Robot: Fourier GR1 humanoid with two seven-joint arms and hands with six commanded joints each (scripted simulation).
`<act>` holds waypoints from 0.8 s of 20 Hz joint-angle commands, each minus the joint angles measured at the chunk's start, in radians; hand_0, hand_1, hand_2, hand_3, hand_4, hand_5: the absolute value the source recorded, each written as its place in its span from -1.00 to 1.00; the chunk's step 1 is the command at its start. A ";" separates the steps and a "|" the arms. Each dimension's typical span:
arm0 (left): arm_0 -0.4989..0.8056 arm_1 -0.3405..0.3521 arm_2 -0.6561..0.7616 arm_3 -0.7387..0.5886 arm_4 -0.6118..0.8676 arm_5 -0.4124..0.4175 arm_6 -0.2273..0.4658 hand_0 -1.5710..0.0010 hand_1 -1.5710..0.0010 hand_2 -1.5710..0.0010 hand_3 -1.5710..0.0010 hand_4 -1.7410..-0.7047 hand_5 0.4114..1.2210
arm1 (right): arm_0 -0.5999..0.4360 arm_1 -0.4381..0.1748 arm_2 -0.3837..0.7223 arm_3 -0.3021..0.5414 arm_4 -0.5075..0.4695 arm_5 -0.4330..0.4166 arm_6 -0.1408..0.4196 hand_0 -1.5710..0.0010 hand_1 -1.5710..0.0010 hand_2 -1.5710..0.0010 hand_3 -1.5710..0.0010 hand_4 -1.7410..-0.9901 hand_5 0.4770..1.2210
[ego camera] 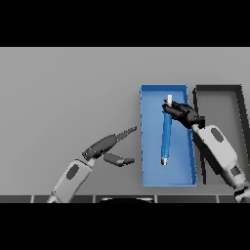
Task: Pick up the blue pipe and place it into the blue bin.
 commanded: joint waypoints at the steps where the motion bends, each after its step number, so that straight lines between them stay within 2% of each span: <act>1: -0.001 0.001 0.003 -0.001 0.002 0.000 -0.003 1.00 1.00 1.00 1.00 0.63 -0.90 | -0.009 -0.013 0.025 0.011 0.011 0.012 0.001 0.72 0.75 0.76 0.81 0.53 0.20; 5: -0.006 -0.008 -0.003 0.006 -0.002 0.002 0.001 1.00 1.00 1.00 1.00 0.62 -0.90 | -0.022 -0.026 0.105 0.025 0.088 0.062 -0.007 0.89 0.90 0.90 0.92 0.64 -0.15; 8: 0.002 -0.017 -0.012 0.006 -0.007 0.005 -0.004 1.00 1.00 1.00 1.00 0.60 -0.88 | -0.042 -0.025 0.122 0.044 0.117 0.049 0.001 0.94 0.95 0.95 0.96 0.64 -0.36; 10: 0.009 -0.013 -0.013 -0.003 -0.004 0.003 0.001 1.00 1.00 1.00 1.00 0.60 -0.88 | -0.040 -0.022 0.115 0.054 0.115 0.053 -0.019 0.96 0.97 0.97 0.97 0.65 -0.39; 12: 0.002 -0.012 -0.007 0.000 0.001 0.001 -0.006 1.00 1.00 1.00 1.00 0.59 -0.87 | -0.044 -0.026 0.110 0.049 0.111 0.054 -0.024 0.98 0.98 0.98 0.98 0.65 -0.43; 16: -0.017 -0.032 -0.004 0.030 0.003 0.004 0.019 1.00 1.00 1.00 1.00 0.58 -0.86 | -0.043 -0.035 0.115 0.045 0.111 0.076 -0.018 0.99 0.99 0.99 0.99 0.63 -0.47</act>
